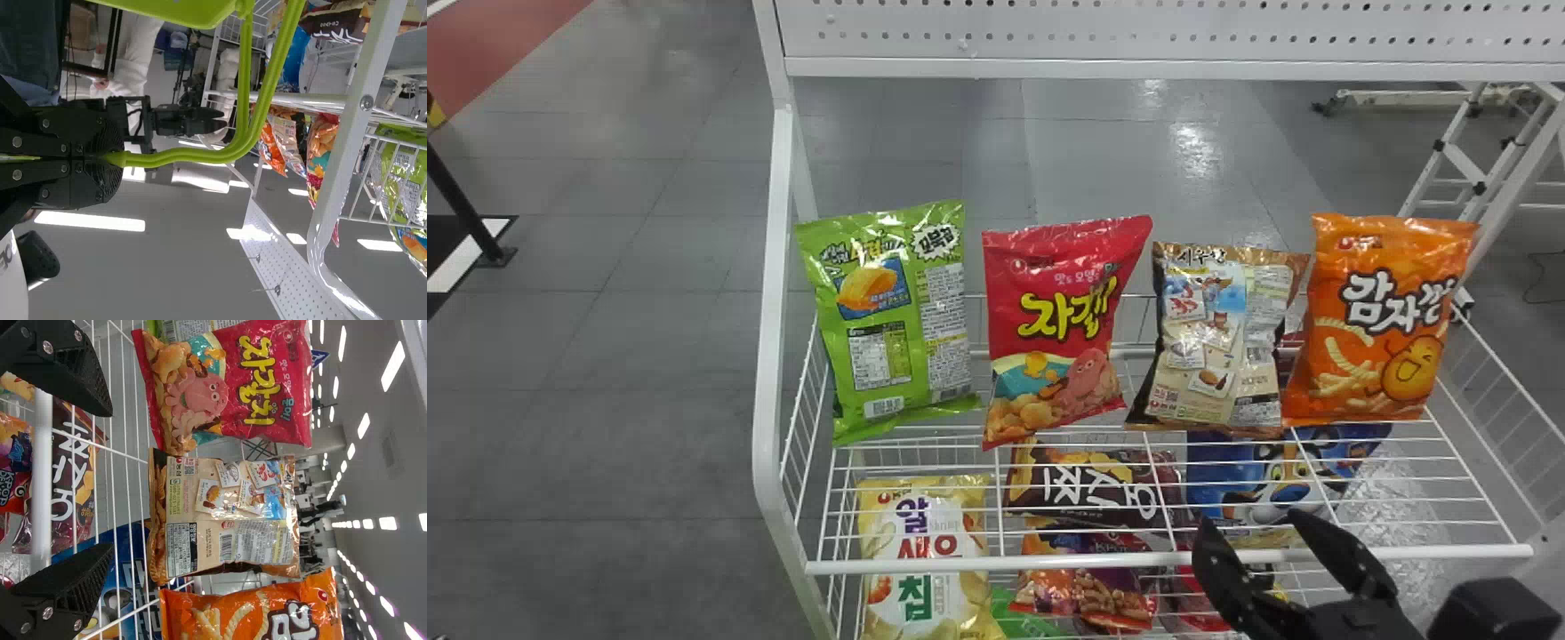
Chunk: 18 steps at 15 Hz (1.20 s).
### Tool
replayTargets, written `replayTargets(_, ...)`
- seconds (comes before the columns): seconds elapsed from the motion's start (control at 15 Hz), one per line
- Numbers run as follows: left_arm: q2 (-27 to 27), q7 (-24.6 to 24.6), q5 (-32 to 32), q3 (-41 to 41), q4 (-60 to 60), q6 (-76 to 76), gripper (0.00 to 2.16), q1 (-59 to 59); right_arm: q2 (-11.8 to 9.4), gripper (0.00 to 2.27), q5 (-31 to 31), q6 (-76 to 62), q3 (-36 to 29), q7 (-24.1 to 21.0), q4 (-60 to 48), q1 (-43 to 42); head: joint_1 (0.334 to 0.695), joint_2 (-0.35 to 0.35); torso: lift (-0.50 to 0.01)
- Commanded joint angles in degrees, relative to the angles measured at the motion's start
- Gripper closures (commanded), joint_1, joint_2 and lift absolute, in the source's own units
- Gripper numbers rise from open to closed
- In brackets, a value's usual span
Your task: Hold basket handle with left hand then pick spicy shrimp crackers with right hand and place into basket
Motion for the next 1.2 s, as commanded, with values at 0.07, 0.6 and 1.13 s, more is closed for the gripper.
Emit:
replayTargets(0.07,0.1,-0.7,0.0,0.1,0.1,-0.1,2.15,0.1,0.1,0.11,-1.4,7.9,-0.5,0.0,-1.0,-5.5,0.695,-0.027,-0.01)
replayTargets(0.6,0.1,-0.7,-0.2,0.4,0.4,-0.4,2.15,0.1,0.1,0.11,-0.9,21.9,-1.7,-1.3,-1.2,-18.0,0.695,-0.02,-0.01)
replayTargets(1.13,0.2,-0.7,-0.2,0.9,0.4,-0.4,2.15,0.1,0.1,0.11,0.8,28.1,-2.6,-1.9,5.1,-27.2,0.695,-0.03,-0.01)
